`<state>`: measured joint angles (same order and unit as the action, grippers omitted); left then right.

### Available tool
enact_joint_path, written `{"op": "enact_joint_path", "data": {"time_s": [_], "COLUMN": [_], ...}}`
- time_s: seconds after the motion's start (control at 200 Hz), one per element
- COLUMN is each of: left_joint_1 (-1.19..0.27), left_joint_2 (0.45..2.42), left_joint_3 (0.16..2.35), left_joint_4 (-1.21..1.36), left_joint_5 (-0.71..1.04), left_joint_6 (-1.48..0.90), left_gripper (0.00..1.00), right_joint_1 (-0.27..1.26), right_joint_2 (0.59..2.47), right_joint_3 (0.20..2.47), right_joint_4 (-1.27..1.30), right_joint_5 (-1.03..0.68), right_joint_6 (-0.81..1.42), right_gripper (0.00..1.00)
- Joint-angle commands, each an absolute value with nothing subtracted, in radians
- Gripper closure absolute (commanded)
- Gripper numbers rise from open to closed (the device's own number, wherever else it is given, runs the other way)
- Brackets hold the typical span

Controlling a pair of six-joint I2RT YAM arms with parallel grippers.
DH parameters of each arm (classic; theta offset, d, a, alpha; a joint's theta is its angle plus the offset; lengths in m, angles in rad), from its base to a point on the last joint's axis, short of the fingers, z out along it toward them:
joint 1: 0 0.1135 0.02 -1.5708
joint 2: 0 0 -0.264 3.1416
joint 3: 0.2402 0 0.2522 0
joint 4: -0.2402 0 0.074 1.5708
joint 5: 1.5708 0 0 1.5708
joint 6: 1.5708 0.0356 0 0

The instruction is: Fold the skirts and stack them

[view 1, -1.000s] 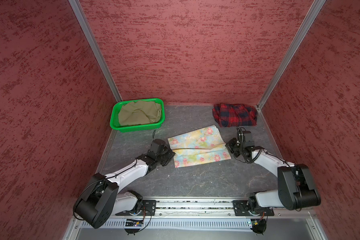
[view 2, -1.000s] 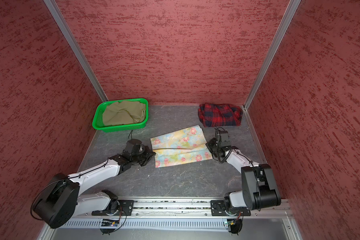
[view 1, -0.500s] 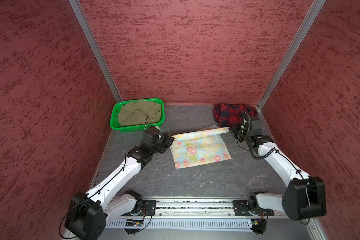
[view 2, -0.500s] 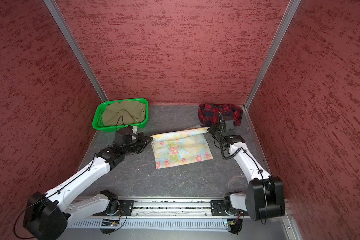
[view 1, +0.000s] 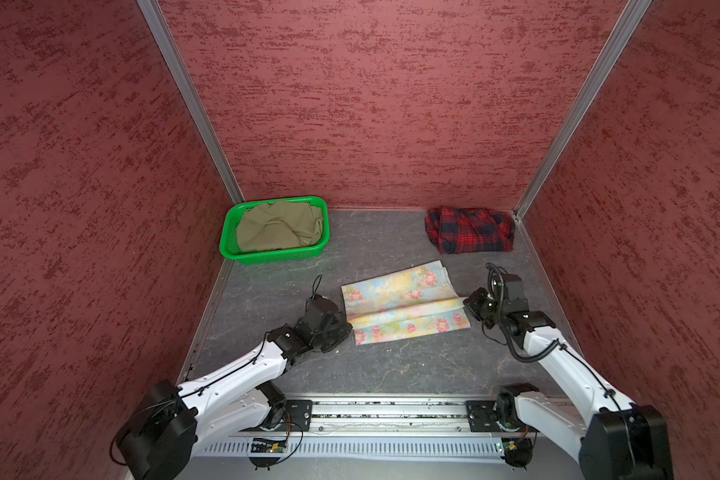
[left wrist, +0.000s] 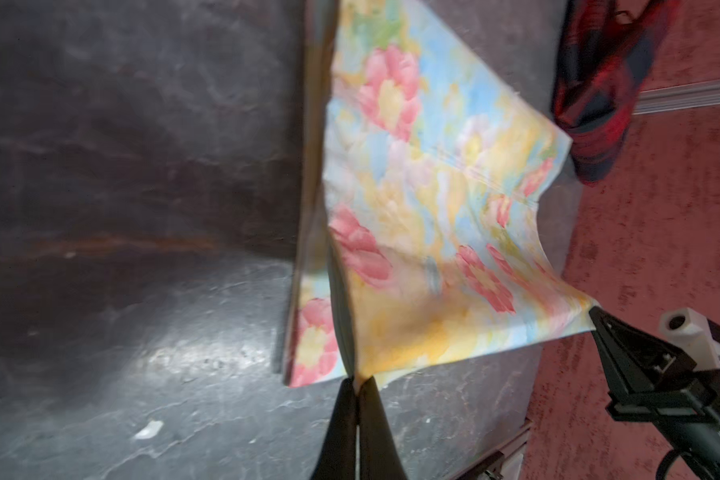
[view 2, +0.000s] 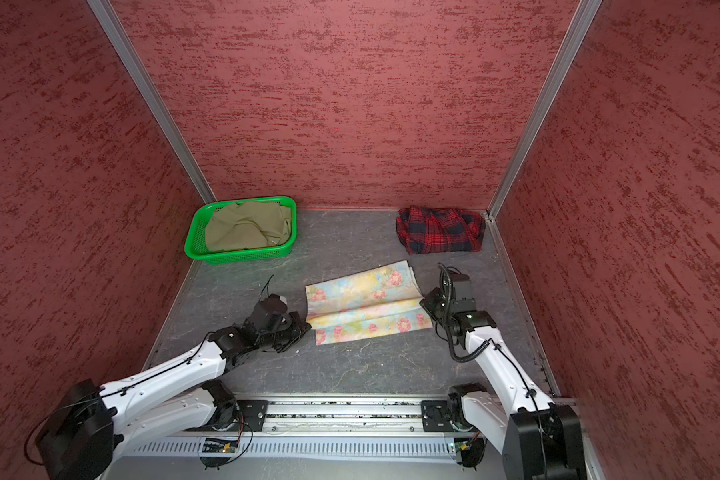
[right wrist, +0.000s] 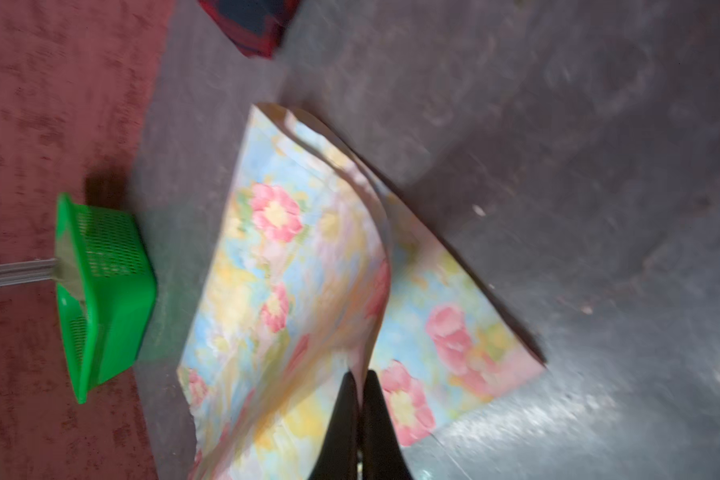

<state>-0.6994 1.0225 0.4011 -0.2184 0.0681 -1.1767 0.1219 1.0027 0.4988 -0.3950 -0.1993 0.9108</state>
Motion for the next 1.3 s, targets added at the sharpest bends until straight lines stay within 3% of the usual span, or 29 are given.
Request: {"op": "enact_joint_path", "data": {"time_s": [0.0,0.19,0.255,0.301,0.371,0.426,0.466,0.571,0.706,0.817,0.977,1.292], "left_joint_1": [-0.71,-0.726,-0.738,-0.75,-0.768,-0.783,-0.793,-0.797,-0.733,-0.58,-0.464,-0.469], "left_joint_2": [1.049,1.126,1.148,1.16,1.17,1.161,1.147,1.077,0.958,0.96,1.132,1.436], "left_joint_3": [0.382,0.388,0.388,0.392,0.406,0.423,0.434,0.457,0.44,0.407,0.487,0.618], "left_joint_4": [-0.166,-0.138,-0.127,-0.123,-0.129,-0.159,-0.178,-0.261,-0.345,-0.274,-0.195,-0.099], "left_joint_5": [0.008,0.011,0.014,0.014,0.02,0.017,0.015,0.001,-0.003,0.139,0.302,0.41], "left_joint_6": [-1.217,-1.208,-1.213,-1.213,-1.2,-1.182,-1.161,-1.118,-1.086,-1.05,-0.918,-0.762], "left_gripper": [1.0,1.0,1.0,1.0,0.78,0.5,0.35,0.2,0.17,0.17,0.18,0.21], "right_joint_1": [0.117,0.117,0.118,0.118,0.118,0.118,0.117,0.118,0.118,0.117,0.116,0.117], "right_joint_2": [0.965,1.042,1.088,1.11,1.124,1.119,1.11,1.091,1.133,1.247,1.411,1.556], "right_joint_3": [0.416,0.359,0.372,0.386,0.424,0.466,0.499,0.595,0.699,0.776,0.856,0.866], "right_joint_4": [-0.406,-0.365,-0.355,-0.357,-0.389,-0.425,-0.45,-0.514,-0.549,-0.556,-0.536,-0.47], "right_joint_5": [-0.158,-0.145,-0.142,-0.142,-0.122,-0.097,-0.079,-0.032,-0.015,-0.034,-0.065,-0.061], "right_joint_6": [0.937,0.919,0.897,0.887,0.86,0.833,0.81,0.745,0.662,0.579,0.497,0.465], "right_gripper": [1.0,1.0,0.89,0.75,0.56,0.43,0.37,0.3,0.26,0.25,0.25,0.27]}}
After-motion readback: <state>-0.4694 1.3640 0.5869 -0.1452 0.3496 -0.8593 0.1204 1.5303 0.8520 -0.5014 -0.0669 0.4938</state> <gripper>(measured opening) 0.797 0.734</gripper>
